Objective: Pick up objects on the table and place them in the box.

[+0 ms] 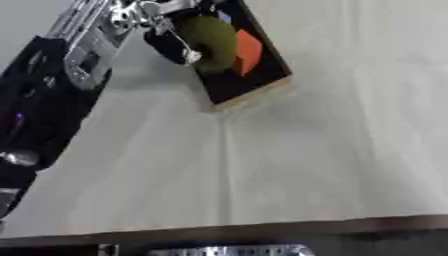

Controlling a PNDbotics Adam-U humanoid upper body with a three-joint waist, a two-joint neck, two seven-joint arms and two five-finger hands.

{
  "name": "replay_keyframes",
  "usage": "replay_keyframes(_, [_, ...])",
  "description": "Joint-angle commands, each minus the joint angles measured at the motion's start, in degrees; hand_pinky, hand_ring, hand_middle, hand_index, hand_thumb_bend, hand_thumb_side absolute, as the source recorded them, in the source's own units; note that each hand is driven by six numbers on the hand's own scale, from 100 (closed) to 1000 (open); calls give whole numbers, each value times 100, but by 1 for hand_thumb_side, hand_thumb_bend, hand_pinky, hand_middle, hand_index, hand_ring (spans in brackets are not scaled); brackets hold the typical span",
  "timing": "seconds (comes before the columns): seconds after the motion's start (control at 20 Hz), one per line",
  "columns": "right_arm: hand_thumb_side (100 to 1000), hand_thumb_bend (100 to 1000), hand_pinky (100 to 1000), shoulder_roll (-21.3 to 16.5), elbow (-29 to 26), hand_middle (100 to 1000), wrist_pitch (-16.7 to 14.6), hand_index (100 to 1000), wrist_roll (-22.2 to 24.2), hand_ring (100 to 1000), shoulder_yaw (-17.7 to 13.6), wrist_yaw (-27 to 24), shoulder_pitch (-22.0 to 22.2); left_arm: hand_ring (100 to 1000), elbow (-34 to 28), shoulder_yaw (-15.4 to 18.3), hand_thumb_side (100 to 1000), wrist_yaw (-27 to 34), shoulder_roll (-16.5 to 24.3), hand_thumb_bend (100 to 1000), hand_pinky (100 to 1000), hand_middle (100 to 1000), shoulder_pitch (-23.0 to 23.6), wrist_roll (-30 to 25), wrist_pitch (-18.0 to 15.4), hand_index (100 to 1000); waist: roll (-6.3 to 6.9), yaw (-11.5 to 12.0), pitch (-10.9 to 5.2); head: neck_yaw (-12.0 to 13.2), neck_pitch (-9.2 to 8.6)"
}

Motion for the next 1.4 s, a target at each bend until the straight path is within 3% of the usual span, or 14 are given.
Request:
replay_keyframes(0.05, [629, 100, 873, -79, -84, 670, 0, 889, -7, 813, -37, -29, -62, 634, 197, 109, 100, -82, -104, 247, 728, 580, -150, 67, -73, 712, -32, -24, -101, 18, 26])
replay_keyframes(0.45, [630, 100, 873, -61, -84, 669, 14, 889, -7, 813, -42, -23, -61, 693, 340, 130, 100, -175, -172, 409, 762, 630, -161, -5, -283, 772, -26, -30, -76, 12, 26])
replay_keyframes(0.85, [629, 100, 873, -56, -84, 668, 28, 889, 4, 813, -38, -22, -44, 729, 165, 184, 197, -290, -111, 520, 786, 660, -176, -55, -280, 818, -33, -8, -85, 17, 26])
replay_keyframes(1.2, [629, 100, 873, -63, -84, 667, 26, 889, 15, 813, -33, -25, -35, 744, -78, 294, 249, -398, -59, 539, 800, 672, -179, 44, -228, 831, -39, 4, -101, 7, 26])
replay_keyframes(1.4, [628, 100, 873, -71, -84, 667, 23, 889, 12, 813, -38, -29, -26, 765, -426, 439, 261, -320, 5, 537, 813, 723, -222, 94, -111, 861, -44, 19, -120, -14, 26])
